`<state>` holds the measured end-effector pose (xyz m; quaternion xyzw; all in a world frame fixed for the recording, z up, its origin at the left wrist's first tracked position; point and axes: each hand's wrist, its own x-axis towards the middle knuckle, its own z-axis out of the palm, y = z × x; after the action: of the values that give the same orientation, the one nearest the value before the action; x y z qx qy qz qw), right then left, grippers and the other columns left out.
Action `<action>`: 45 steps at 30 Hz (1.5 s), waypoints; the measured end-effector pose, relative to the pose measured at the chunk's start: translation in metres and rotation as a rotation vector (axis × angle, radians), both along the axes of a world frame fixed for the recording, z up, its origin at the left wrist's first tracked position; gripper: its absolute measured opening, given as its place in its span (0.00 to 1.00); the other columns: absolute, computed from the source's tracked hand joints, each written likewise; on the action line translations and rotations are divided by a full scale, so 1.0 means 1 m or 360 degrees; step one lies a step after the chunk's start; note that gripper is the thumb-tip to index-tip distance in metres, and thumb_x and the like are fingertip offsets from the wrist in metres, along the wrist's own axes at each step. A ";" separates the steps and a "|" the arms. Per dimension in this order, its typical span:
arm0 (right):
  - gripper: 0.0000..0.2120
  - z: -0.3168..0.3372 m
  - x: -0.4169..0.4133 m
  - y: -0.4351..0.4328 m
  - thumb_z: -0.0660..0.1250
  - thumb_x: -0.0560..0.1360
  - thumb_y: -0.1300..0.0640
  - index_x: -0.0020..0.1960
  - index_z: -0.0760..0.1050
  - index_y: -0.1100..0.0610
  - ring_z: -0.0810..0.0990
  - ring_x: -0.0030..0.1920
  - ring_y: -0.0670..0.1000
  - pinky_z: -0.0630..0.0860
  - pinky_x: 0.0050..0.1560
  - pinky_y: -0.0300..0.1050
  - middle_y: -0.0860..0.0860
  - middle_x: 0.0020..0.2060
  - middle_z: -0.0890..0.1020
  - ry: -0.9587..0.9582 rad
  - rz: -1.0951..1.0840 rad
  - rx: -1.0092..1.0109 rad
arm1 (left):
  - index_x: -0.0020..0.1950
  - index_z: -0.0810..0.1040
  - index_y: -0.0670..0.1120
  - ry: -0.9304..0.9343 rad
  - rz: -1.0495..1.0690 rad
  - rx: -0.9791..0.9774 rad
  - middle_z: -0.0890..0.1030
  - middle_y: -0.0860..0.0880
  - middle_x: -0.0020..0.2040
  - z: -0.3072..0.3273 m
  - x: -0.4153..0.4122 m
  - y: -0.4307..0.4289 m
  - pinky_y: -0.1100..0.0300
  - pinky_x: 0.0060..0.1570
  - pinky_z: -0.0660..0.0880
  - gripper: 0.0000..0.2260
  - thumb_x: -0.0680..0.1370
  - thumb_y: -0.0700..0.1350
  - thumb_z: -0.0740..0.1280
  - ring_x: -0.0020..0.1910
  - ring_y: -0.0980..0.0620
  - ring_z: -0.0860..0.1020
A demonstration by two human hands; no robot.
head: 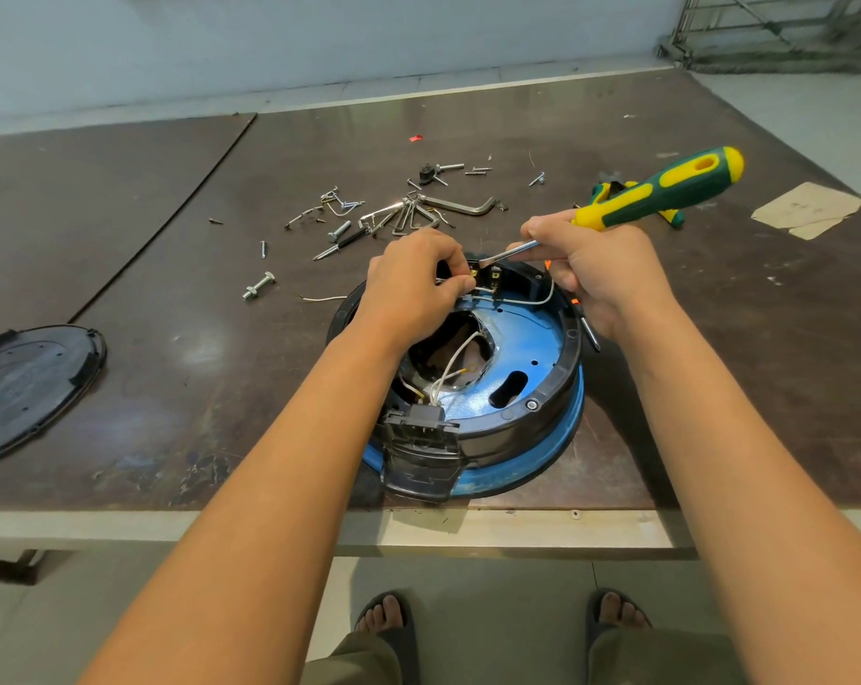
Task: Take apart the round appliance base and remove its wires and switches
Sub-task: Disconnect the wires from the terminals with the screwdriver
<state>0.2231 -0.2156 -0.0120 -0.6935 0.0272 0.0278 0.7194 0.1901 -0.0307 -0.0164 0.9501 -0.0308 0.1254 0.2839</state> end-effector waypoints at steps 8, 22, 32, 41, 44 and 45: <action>0.11 -0.003 0.002 -0.004 0.72 0.77 0.58 0.55 0.80 0.64 0.66 0.19 0.42 0.68 0.25 0.33 0.55 0.42 0.88 0.0005 0.0030 0.0050 | 0.43 0.80 0.51 -0.0006 -0.0003 -0.0002 0.80 0.54 0.55 0.001 -0.001 0.000 0.41 0.63 0.71 0.03 0.76 0.47 0.72 0.57 0.51 0.76; 0.06 -0.001 -0.010 -0.013 0.72 0.76 0.48 0.50 0.84 0.48 0.82 0.31 0.58 0.82 0.54 0.62 0.61 0.32 0.84 -0.0683 0.0454 -0.0500 | 0.42 0.81 0.52 -0.0010 -0.0003 -0.0011 0.80 0.54 0.55 0.002 -0.001 0.001 0.42 0.63 0.71 0.03 0.76 0.47 0.72 0.57 0.51 0.76; 0.01 -0.002 -0.004 -0.002 0.72 0.77 0.59 0.46 0.82 0.56 0.68 0.20 0.44 0.68 0.24 0.33 0.62 0.35 0.82 -0.0375 0.0195 -0.0154 | 0.42 0.81 0.52 -0.0019 -0.0003 -0.0060 0.80 0.54 0.56 0.000 -0.001 0.001 0.41 0.63 0.71 0.03 0.75 0.47 0.73 0.58 0.51 0.76; 0.02 -0.009 -0.002 0.009 0.71 0.77 0.61 0.46 0.80 0.56 0.78 0.25 0.42 0.82 0.54 0.58 0.47 0.23 0.79 -0.0243 0.0125 -0.0058 | 0.42 0.81 0.51 -0.0032 -0.0009 -0.0036 0.80 0.55 0.55 -0.002 0.000 0.001 0.41 0.62 0.72 0.03 0.75 0.47 0.73 0.57 0.52 0.76; 0.00 -0.011 -0.005 0.008 0.71 0.78 0.60 0.48 0.80 0.57 0.75 0.25 0.47 0.81 0.54 0.60 0.47 0.24 0.79 -0.0316 0.0125 -0.0061 | 0.43 0.82 0.51 -0.0043 -0.0004 -0.0022 0.81 0.54 0.54 -0.002 0.001 0.002 0.42 0.61 0.73 0.02 0.75 0.47 0.73 0.56 0.52 0.77; 0.01 -0.011 -0.006 0.005 0.71 0.78 0.61 0.49 0.81 0.58 0.73 0.25 0.49 0.81 0.54 0.61 0.47 0.23 0.78 -0.0339 0.0122 -0.0048 | 0.43 0.82 0.51 -0.0043 -0.0002 -0.0021 0.81 0.54 0.55 -0.003 0.001 0.003 0.42 0.61 0.73 0.02 0.75 0.47 0.73 0.56 0.52 0.77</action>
<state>0.2174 -0.2103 -0.0225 -0.7039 -0.0756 -0.0190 0.7060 0.1913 -0.0278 -0.0189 0.9464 -0.0344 0.1382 0.2899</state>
